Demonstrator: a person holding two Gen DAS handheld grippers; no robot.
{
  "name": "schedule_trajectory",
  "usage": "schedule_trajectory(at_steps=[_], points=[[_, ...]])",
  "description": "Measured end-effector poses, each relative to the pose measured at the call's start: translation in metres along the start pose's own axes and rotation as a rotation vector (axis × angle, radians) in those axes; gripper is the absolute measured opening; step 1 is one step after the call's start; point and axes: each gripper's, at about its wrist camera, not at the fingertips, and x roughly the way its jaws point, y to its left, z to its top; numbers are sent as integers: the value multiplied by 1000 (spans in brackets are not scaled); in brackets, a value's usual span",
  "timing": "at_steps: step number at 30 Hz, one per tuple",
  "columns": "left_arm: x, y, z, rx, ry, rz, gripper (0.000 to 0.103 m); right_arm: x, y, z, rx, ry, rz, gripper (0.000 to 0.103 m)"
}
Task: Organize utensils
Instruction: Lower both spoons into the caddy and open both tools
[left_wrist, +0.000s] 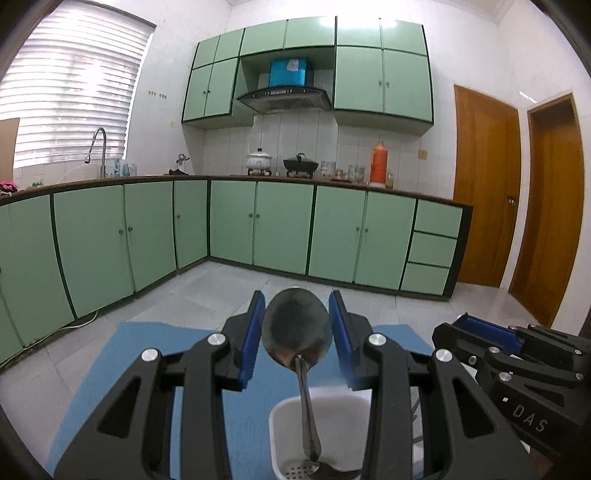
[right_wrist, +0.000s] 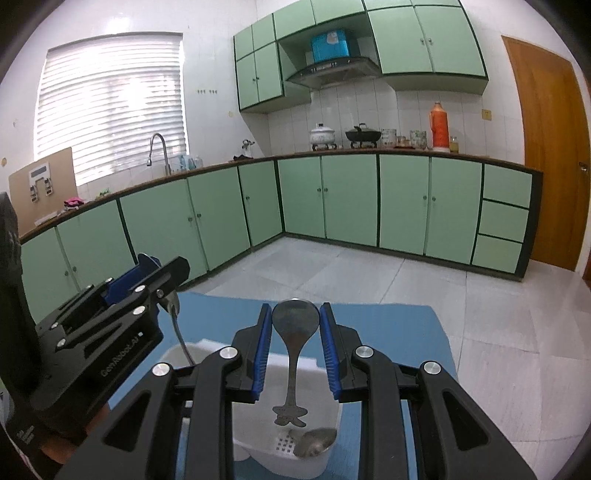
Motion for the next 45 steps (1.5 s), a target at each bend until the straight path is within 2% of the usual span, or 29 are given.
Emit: schedule_trajectory(at_steps=[8, 13, 17, 19, 27, 34, 38, 45], points=[[5, 3, -17, 14, 75, 2, 36, 10, -4, -17, 4, 58, 4, 26], [3, 5, -22, 14, 91, 5, 37, 8, -4, -25, 9, 67, -2, 27], [-6, 7, -21, 13, 83, 5, 50, -2, -4, -21, 13, 42, -8, 28], [-13, 9, -19, 3, 76, 2, 54, -11, -7, -21, 16, 22, -19, 35], [-58, 25, -15, -35, 30, 11, 76, -51, -9, -25, 2, -31, -61, 47], [-102, 34, -29, -53, 45, 34, 87, -88, -3, -56, -13, -41, -89, 61], [-131, 33, -51, -36, 72, 48, 91, -110, -1, -80, -5, -42, -103, 68], [-174, 32, -99, -19, 130, 82, 91, -139, 2, -129, 22, 7, -126, 69]])
